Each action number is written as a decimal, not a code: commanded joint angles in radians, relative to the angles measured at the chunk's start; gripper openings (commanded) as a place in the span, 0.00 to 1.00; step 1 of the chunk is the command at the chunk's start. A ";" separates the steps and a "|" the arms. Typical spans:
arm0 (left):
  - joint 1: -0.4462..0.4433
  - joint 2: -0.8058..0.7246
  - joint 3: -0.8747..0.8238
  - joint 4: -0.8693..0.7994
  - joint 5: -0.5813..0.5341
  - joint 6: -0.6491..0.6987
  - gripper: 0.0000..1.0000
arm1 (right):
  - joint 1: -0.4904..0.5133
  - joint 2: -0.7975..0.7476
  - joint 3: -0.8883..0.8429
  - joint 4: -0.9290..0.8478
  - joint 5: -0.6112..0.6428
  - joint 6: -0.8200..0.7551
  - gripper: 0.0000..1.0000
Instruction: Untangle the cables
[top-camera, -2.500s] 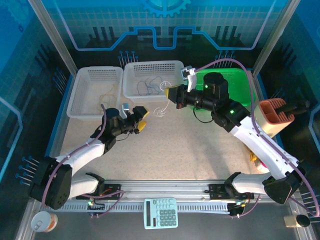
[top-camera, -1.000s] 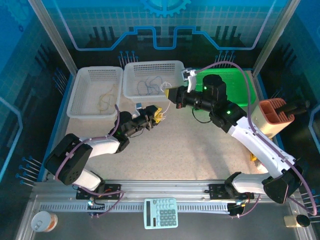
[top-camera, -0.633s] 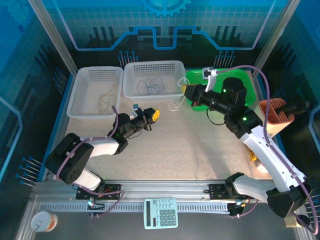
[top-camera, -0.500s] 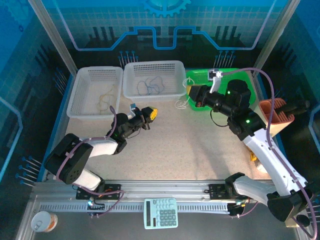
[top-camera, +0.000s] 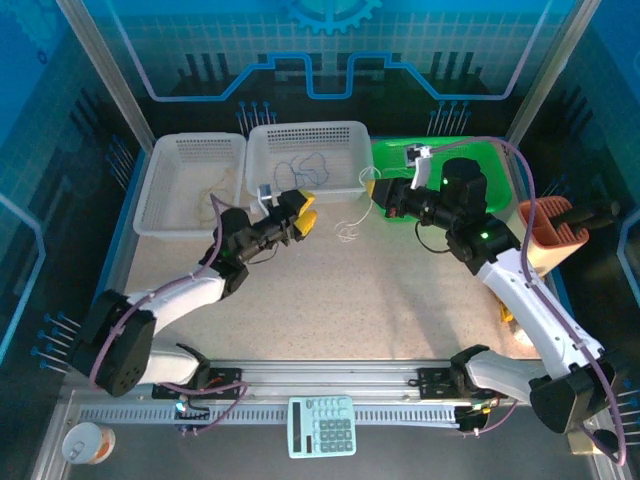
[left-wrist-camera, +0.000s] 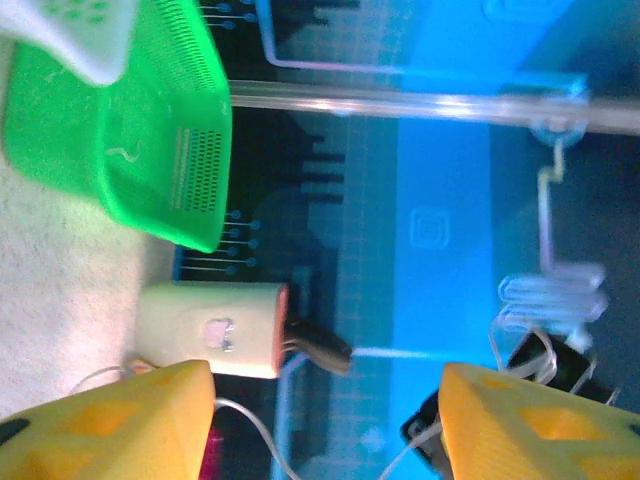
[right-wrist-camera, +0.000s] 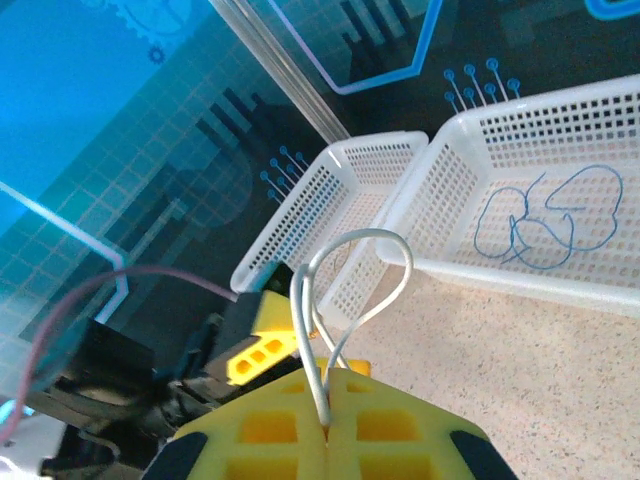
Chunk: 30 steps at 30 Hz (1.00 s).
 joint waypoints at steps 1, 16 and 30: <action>-0.015 -0.116 0.159 -0.395 0.097 0.433 0.67 | 0.016 0.015 0.037 0.005 -0.020 -0.004 0.00; -0.112 -0.119 0.338 -0.806 0.069 1.155 0.72 | 0.123 0.076 0.115 -0.017 -0.014 -0.020 0.00; -0.155 -0.028 0.345 -0.690 0.101 1.145 0.52 | 0.232 0.134 0.186 -0.008 0.016 -0.029 0.00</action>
